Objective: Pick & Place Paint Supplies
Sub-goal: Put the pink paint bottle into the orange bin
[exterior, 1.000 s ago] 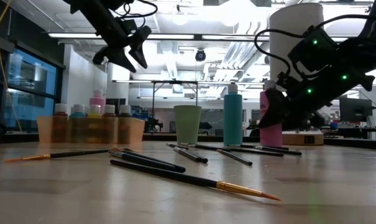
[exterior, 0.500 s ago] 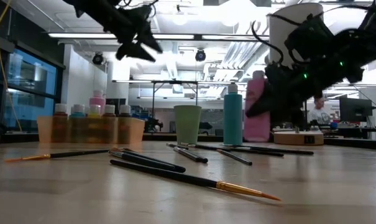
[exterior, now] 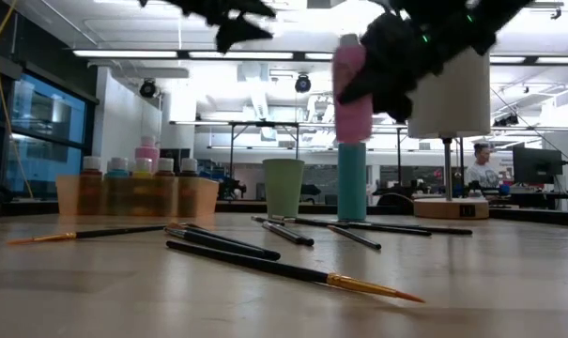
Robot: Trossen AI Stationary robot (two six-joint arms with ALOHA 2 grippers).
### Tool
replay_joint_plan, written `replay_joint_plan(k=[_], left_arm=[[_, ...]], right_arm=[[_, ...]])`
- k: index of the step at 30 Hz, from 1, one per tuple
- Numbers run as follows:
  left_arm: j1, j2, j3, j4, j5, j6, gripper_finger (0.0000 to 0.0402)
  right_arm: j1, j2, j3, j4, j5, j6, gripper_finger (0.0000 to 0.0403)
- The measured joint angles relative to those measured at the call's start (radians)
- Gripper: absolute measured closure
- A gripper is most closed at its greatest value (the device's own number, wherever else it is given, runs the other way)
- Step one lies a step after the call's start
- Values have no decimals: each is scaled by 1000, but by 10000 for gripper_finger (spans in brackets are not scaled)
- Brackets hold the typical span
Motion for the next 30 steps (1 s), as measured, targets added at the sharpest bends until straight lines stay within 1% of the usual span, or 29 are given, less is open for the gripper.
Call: replay_joint_plan(k=[4, 8, 10, 15, 18, 22, 27, 30], left_arm=[[-21, 74, 89, 4, 36, 13, 190], [-27, 145, 153, 9, 58, 27, 190], [-27, 179, 185, 17, 65, 28, 190], [-33, 270, 279, 14, 136, 27, 190], [-49, 310, 323, 16, 146, 36, 190], [-68, 341, 353, 15, 163, 54, 190], [-79, 356, 355, 44, 152, 54, 192], [-79, 356, 355, 47, 150, 54, 207]], right_arm=[[0, 1, 78, -10, 0, -48, 232], [0, 1, 121, -21, 0, -62, 232], [2, 1, 128, -18, 0, -74, 232], [6, 1, 128, -22, 0, -76, 232], [6, 1, 128, -21, 0, -76, 232], [7, 1, 128, -24, -2, -79, 232], [7, 1, 128, -33, -7, -81, 231], [7, 1, 128, -34, -8, -82, 231]])
